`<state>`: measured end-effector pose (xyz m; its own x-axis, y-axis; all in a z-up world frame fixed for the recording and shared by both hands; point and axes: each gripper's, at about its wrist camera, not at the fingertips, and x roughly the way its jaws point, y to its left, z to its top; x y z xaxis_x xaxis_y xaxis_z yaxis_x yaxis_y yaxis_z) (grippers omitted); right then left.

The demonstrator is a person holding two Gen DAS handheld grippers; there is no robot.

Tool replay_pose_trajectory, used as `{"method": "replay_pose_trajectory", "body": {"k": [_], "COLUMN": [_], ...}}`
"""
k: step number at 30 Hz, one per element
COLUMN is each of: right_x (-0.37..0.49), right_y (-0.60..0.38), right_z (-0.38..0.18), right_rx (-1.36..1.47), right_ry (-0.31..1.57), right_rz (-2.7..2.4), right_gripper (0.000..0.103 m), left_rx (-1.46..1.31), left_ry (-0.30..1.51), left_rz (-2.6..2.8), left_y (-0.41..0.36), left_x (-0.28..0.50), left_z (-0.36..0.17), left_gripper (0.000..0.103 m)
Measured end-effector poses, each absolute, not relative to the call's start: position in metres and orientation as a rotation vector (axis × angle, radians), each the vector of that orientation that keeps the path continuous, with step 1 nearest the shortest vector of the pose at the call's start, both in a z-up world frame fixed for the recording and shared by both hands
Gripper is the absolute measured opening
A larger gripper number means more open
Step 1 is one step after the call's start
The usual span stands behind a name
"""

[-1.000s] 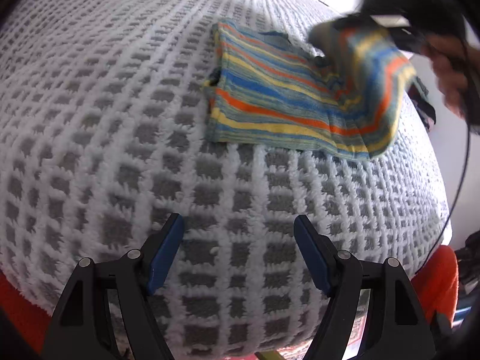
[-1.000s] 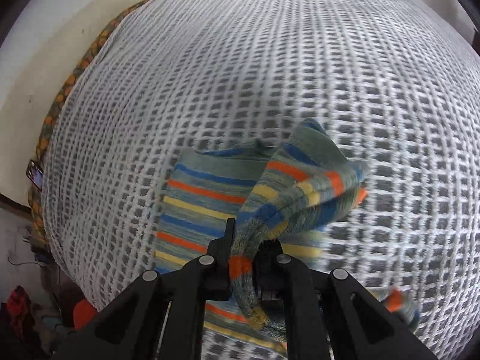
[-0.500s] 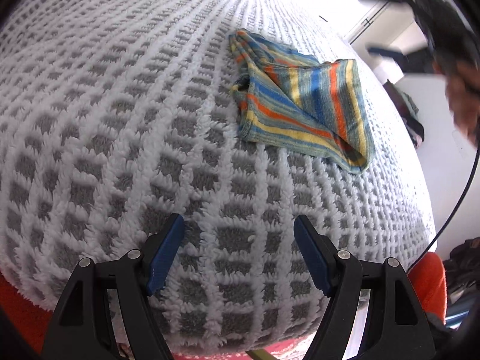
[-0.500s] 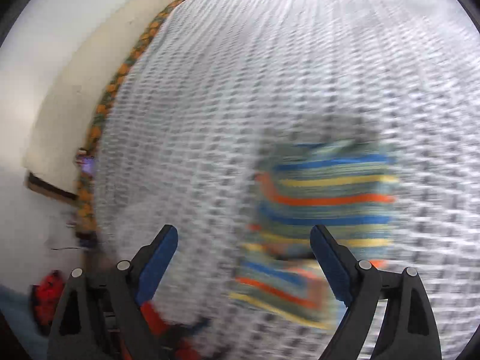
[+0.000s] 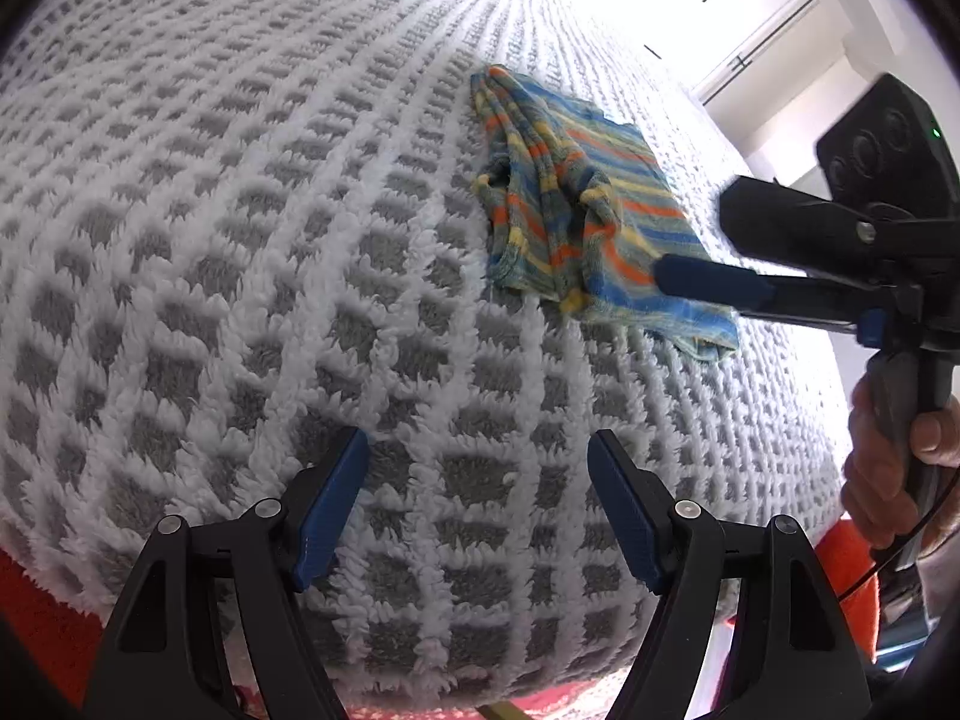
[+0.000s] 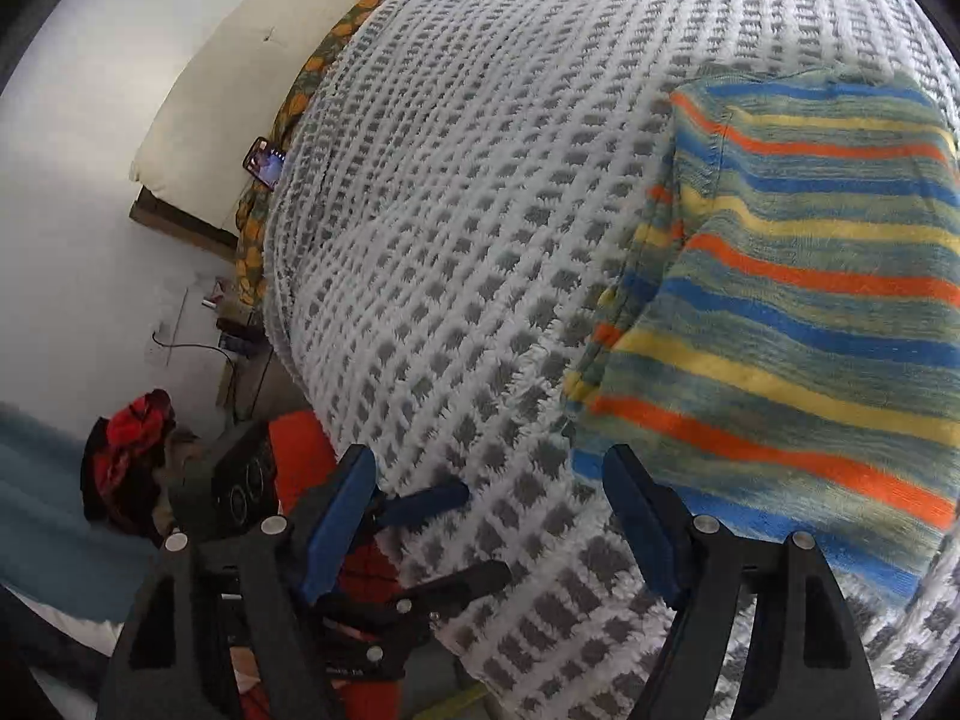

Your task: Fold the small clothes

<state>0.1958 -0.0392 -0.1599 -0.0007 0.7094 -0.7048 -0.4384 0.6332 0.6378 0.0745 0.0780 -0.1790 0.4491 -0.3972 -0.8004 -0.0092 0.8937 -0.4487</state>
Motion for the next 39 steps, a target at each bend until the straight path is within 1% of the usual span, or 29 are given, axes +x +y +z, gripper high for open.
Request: {"method": "replay_pose_trajectory", "body": {"k": [4, 6, 8, 12, 14, 15, 17, 18, 19, 21, 23, 25, 27, 28, 29, 30, 31, 35, 37, 39], "right_x": [0.211, 0.227, 0.238, 0.227, 0.216, 0.215, 0.218, 0.22, 0.224, 0.229, 0.233, 0.237, 0.243, 0.244, 0.246, 0.247, 0.25, 0.257, 0.26, 0.265], "right_y": [-0.086, -0.103, -0.096, -0.037, -0.01, -0.002, 0.003, 0.002, 0.0, -0.005, -0.006, -0.005, -0.002, 0.001, 0.003, 0.003, 0.0, -0.044, -0.06, -0.065], "right_z": [-0.141, -0.14, -0.141, -0.146, -0.162, -0.171, -0.186, -0.193, -0.201, -0.208, -0.209, -0.205, -0.206, -0.205, -0.206, -0.206, -0.205, -0.178, -0.158, -0.141], "right_rx": [0.296, 0.312, 0.288, 0.001, -0.118, -0.152, -0.197, -0.217, -0.24, -0.23, -0.221, -0.211, -0.233, -0.248, -0.269, -0.286, -0.253, 0.072, 0.236, 0.328], "right_ry": [1.201, 1.219, 1.258, 1.292, 1.313, 1.322, 1.325, 1.33, 1.354, 1.375, 1.389, 1.373, 1.368, 1.374, 1.373, 1.355, 1.342, 1.322, 1.289, 1.237], "right_rz": [0.788, 0.702, 0.68, 0.672, 0.645, 0.613, 0.527, 0.49, 0.458, 0.435, 0.42, 0.416, 0.404, 0.398, 0.392, 0.376, 0.37, 0.399, 0.429, 0.451], "right_gripper": [0.079, 0.078, 0.077, 0.077, 0.077, 0.074, 0.057, 0.044, 0.038, 0.031, 0.031, 0.038, 0.039, 0.035, 0.028, 0.013, 0.012, 0.012, 0.012, 0.012], "left_rx": [-0.399, -0.394, -0.395, -0.406, -0.407, -0.406, -0.405, -0.405, -0.407, -0.413, -0.419, -0.419, -0.419, -0.42, -0.421, -0.425, -0.429, -0.449, -0.454, -0.45], "left_ry": [1.082, 1.08, 1.079, 1.078, 1.076, 1.075, 1.073, 1.073, 1.073, 1.074, 1.074, 1.075, 1.076, 1.075, 1.076, 1.076, 1.076, 1.075, 1.078, 1.082], "left_rz": [-0.248, -0.25, -0.249, -0.246, -0.25, -0.252, -0.256, -0.258, -0.26, -0.263, -0.264, -0.264, -0.263, -0.264, -0.264, -0.266, -0.267, -0.271, -0.27, -0.266], "left_y": [0.075, 0.074, 0.073, 0.072, 0.073, 0.074, 0.076, 0.077, 0.077, 0.078, 0.08, 0.081, 0.081, 0.081, 0.08, 0.081, 0.081, 0.086, 0.087, 0.086], "left_x": [0.075, 0.075, 0.076, 0.08, 0.08, 0.08, 0.077, 0.076, 0.076, 0.074, 0.074, 0.073, 0.073, 0.074, 0.074, 0.074, 0.074, 0.073, 0.074, 0.076], "left_z": [-0.18, -0.18, -0.179, -0.179, -0.178, -0.178, -0.179, -0.179, -0.179, -0.179, -0.18, -0.181, -0.181, -0.181, -0.18, -0.18, -0.18, -0.181, -0.181, -0.183], "left_gripper": [0.077, 0.077, 0.077, 0.077, 0.077, 0.077, 0.077, 0.077, 0.077, 0.077, 0.077, 0.077, 0.077, 0.077, 0.077, 0.077, 0.077, 0.077, 0.077, 0.078]}}
